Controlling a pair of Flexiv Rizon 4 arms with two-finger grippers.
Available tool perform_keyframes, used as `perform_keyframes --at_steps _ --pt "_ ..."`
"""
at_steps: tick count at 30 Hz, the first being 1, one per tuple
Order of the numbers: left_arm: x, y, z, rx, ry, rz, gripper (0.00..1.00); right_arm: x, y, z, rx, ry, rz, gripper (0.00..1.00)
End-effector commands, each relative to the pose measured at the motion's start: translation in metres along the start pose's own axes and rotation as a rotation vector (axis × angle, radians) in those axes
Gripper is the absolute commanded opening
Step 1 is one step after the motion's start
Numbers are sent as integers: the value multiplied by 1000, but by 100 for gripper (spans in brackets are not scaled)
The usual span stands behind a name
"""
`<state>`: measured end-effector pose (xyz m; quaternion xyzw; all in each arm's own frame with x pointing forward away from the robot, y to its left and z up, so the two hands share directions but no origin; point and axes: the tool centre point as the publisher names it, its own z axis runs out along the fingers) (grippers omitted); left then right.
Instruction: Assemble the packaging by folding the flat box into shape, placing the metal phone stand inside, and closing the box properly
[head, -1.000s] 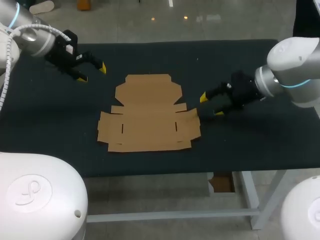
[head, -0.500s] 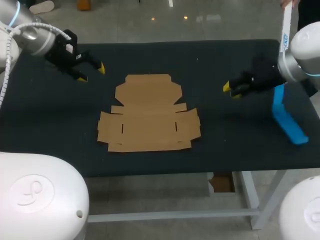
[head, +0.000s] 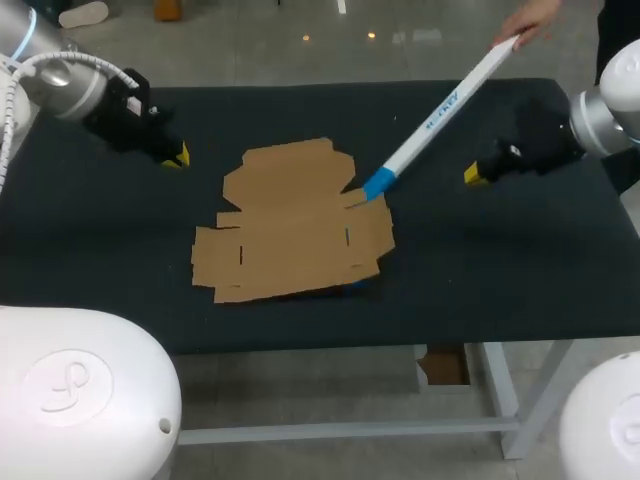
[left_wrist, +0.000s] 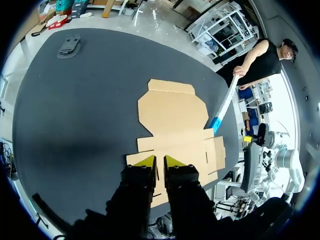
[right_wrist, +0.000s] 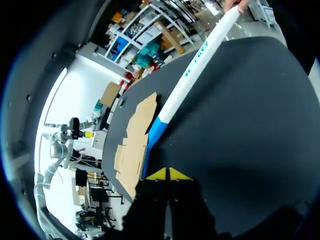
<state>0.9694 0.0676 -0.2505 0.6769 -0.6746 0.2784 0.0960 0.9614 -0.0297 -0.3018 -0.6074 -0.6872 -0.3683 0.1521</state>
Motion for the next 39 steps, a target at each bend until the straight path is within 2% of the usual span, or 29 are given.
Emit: perform_keyframes --at_steps 1,11,12,13,14,15,16,23,24,25,26,27,28,39 --pt "-1 5 -4 0 -20 -12 0 -6 5 1 13 11 -3 0" --pt "-3 10 -9 -1 -22 -44 0 -10 10 1 21 -6 4 0" --pt "-4 10 -8 0 -19 -52 10 -9 11 1 25 -5 2 0" --pt "-4 10 -8 1 -18 -53 27 -9 12 2 27 -5 2 0" --pt "-4 10 -8 2 -15 -57 54 -8 13 2 33 -6 -1 0" --pt "-3 10 -8 4 -14 -61 93 -8 13 3 35 -6 -3 0" --pt "-3 10 -8 5 -14 -62 100 -8 14 3 37 -5 -4 0" --pt "-1 12 -13 28 -21 -100 100 -6 23 4 59 -4 -34 0" --pt "0 12 -13 28 -21 -102 100 -6 23 4 59 -4 -35 8" --pt "1 13 -15 31 -22 -108 100 -6 25 4 60 -1 -38 29" --pt "2 13 -16 33 -22 -116 100 -6 25 4 63 2 -43 44" --pt "3 14 -17 33 -23 -126 100 -5 26 4 64 3 -45 76" --pt "4 14 -18 37 -28 -133 100 -4 26 4 66 5 -49 100" --pt "14 26 -22 53 -45 -179 100 -3 24 -1 71 1 -58 100"
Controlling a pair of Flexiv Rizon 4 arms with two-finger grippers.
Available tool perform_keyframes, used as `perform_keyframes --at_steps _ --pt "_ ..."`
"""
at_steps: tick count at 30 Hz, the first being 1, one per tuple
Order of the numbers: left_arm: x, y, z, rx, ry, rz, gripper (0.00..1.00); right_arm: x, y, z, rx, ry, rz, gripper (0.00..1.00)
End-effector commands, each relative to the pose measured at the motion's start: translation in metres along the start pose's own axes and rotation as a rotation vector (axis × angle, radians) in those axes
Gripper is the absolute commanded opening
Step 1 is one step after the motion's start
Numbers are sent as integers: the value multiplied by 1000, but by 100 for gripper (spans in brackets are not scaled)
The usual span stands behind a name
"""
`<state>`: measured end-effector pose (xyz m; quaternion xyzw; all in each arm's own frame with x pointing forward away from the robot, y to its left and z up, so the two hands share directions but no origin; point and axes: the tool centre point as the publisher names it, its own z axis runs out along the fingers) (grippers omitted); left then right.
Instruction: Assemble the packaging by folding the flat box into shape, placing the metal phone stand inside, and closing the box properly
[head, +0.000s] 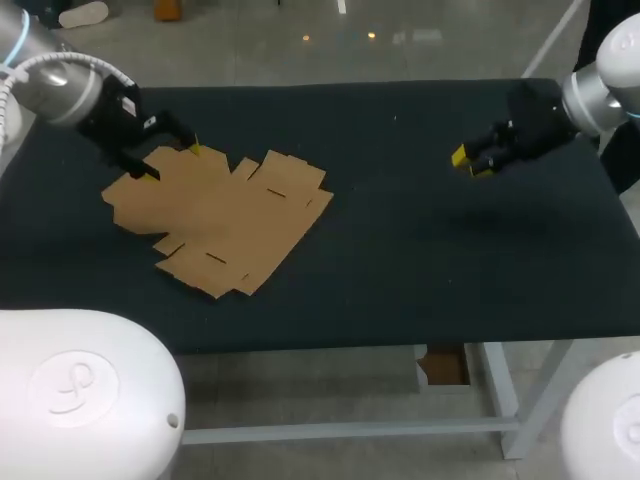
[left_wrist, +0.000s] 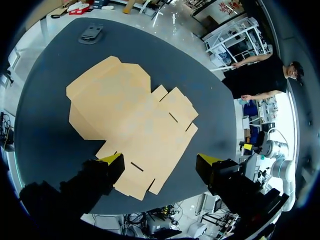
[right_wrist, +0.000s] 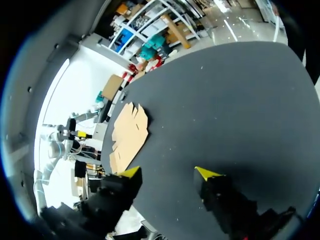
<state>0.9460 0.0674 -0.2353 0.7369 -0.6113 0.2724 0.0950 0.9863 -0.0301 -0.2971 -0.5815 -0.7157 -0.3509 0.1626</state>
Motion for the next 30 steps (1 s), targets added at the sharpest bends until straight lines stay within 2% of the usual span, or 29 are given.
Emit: perform_keyframes --at_steps 1,4,20,25,30 --pt "3 8 -4 16 -14 -24 100 0 -2 -3 5 -3 0 100" --pt "2 10 -5 22 -22 -66 100 0 -2 -3 5 -3 0 100" --pt "2 10 -5 22 -22 -66 100 0 -2 -3 5 -3 0 100" --pt "7 19 8 38 -45 -204 100 4 2 0 17 1 -12 100" --pt "3 36 8 56 -62 -242 100 11 13 8 61 1 -65 100"
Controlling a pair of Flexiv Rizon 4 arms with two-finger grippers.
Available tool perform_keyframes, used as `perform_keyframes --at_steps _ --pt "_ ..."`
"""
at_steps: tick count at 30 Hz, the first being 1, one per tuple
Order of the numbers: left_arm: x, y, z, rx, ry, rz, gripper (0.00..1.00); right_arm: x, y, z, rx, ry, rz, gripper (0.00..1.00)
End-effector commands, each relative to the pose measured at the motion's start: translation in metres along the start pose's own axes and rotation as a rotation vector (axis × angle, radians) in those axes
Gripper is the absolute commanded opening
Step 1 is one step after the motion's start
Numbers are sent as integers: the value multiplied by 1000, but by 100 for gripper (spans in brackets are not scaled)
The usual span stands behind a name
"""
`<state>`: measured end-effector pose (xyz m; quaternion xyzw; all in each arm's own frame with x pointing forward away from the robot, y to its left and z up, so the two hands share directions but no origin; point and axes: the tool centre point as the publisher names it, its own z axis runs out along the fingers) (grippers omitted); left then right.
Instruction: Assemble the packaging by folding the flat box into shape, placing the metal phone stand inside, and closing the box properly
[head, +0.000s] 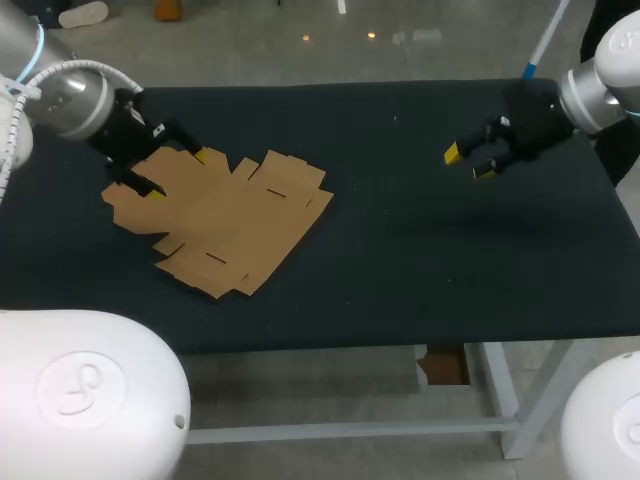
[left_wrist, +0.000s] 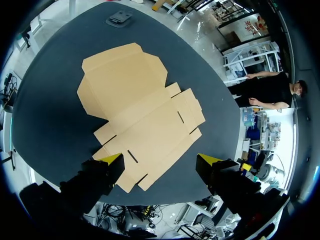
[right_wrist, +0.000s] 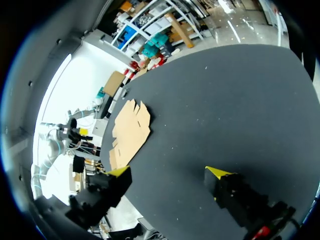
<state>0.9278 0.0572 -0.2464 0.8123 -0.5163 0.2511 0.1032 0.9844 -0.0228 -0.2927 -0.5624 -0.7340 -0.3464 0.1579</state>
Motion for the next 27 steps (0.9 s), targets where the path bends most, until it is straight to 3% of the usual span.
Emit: perform_keyframes --at_steps 1,6,12,27 --pt "-3 16 0 32 -20 -5 100 3 15 8 50 12 -33 100" --pt "-5 20 1 31 -24 -9 100 6 24 20 79 28 -73 100" --pt "-14 23 -1 41 -11 -25 100 19 34 45 155 77 -206 100" --pt "-22 8 -7 14 -20 -21 100 52 80 119 277 58 -308 100"
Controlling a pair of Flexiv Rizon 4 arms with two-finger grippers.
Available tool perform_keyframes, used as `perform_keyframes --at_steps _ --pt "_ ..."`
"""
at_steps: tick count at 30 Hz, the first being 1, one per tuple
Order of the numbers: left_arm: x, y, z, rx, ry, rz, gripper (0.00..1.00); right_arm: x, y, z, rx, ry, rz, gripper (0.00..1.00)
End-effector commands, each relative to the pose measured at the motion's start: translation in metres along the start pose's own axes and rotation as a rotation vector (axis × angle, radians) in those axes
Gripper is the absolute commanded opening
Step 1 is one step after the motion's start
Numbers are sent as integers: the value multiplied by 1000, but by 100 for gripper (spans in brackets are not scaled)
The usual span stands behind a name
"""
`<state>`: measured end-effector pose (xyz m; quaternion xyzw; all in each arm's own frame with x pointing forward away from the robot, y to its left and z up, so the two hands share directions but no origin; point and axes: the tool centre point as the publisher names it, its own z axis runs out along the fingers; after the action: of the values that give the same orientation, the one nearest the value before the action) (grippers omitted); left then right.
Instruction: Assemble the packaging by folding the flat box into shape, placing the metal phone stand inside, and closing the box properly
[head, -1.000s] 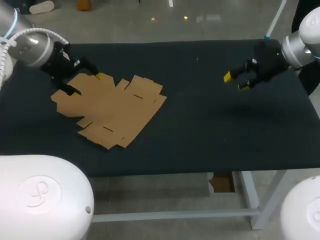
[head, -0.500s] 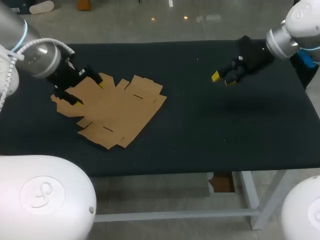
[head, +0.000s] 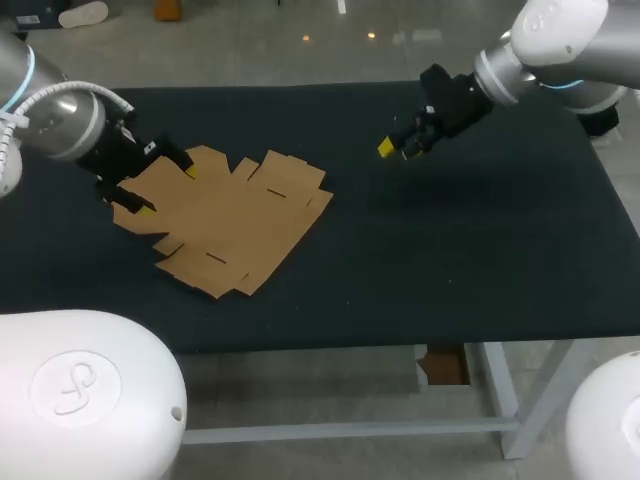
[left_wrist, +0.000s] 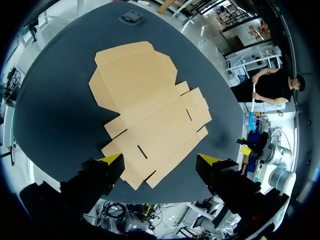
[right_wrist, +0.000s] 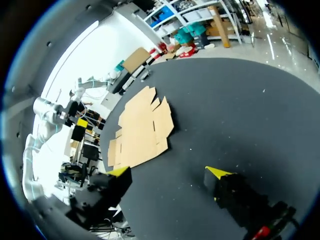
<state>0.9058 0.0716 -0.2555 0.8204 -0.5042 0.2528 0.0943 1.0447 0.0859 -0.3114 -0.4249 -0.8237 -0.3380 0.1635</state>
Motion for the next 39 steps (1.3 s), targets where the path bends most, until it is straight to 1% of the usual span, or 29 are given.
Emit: perform_keyframes --at_steps 1,7,9,17,22,25,27,30,34,35,37,39 --pt "1 -7 -3 -9 -12 2 100 -1 22 23 163 16 -20 100" --pt "-3 -14 -3 -29 -9 2 100 0 38 41 220 36 -78 100" --pt "-3 -15 -3 -35 -9 11 100 -1 42 46 236 75 -95 100" --pt "-4 -17 -1 -52 -9 35 100 -2 52 74 327 78 -146 100" --pt "-6 -14 0 -52 -11 44 100 0 57 95 357 91 -146 100" --pt "-8 -13 1 -52 -11 48 100 2 59 106 379 83 -145 100" --pt "-10 -11 2 -57 0 55 100 2 60 111 389 104 -155 100" --pt "-13 -6 3 -59 2 65 100 -1 62 122 407 121 -154 100" --pt "-15 -2 3 -58 -6 73 100 -5 66 137 436 107 -133 100" --pt "-16 -1 3 -57 -6 74 100 -6 68 140 439 110 -129 99" --pt "-17 1 1 -54 -5 77 100 -7 70 145 446 118 -126 94" --pt "-17 2 0 -51 -5 78 100 -7 72 150 453 126 -126 92"
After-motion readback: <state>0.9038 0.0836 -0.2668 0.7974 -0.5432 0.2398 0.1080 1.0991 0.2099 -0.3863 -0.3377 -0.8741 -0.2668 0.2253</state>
